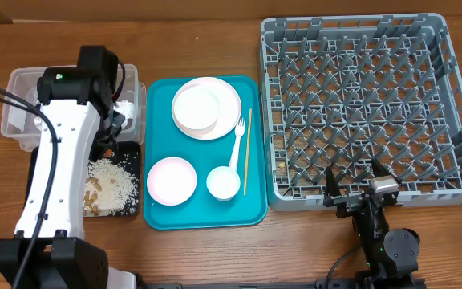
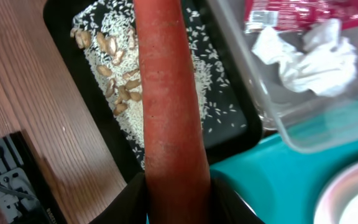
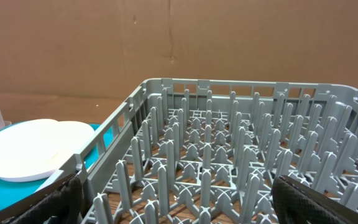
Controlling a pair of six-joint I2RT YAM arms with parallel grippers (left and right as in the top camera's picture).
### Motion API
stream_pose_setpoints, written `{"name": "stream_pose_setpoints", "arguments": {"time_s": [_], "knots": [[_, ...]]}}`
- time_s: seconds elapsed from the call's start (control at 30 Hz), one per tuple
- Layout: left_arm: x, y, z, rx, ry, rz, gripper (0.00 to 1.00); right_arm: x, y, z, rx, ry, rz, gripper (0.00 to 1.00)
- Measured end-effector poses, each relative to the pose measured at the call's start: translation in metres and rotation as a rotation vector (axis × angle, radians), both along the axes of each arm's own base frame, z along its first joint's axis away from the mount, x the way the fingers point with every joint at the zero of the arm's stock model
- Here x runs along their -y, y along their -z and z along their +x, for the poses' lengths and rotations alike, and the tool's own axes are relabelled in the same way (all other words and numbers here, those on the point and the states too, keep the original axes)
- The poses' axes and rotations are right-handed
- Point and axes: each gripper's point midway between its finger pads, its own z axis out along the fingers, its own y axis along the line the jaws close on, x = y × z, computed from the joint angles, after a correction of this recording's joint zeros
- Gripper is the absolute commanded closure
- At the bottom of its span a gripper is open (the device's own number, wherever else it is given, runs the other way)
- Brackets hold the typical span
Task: Sort waste into correct bins and load items into the dishwasher
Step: 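Lift the carrot and carry it left over the black tray, then lower the carrot onto the black tray and open the left gripper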
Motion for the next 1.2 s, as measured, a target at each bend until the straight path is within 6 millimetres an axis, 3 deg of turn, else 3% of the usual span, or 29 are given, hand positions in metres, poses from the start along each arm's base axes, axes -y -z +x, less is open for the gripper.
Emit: {"name": "stream_pose_setpoints", "arguments": {"time_s": [0.5, 0.67, 0.87, 1.2], "knots": [[-0.033, 0.073, -0.024, -0.069, -0.143, -0.043, 0.87, 0.0, 0.0, 0.0, 0.001, 0.0, -0.001, 0.0], [-0.033, 0.101, -0.022, -0.03, -0.18, -0.11, 0.93, 0.0, 0.0, 0.0, 0.0, 0.0, 0.0, 0.0], [-0.037, 0.131, -0.018, 0.042, -0.242, -0.206, 0.9, 0.0, 0.0, 0.0, 0.001, 0.0, -0.001, 0.0], [-0.042, 0.149, -0.015, 0.106, -0.284, -0.27, 0.81, 0.0, 0.0, 0.0, 0.0, 0.0, 0.0, 0.0]]}}
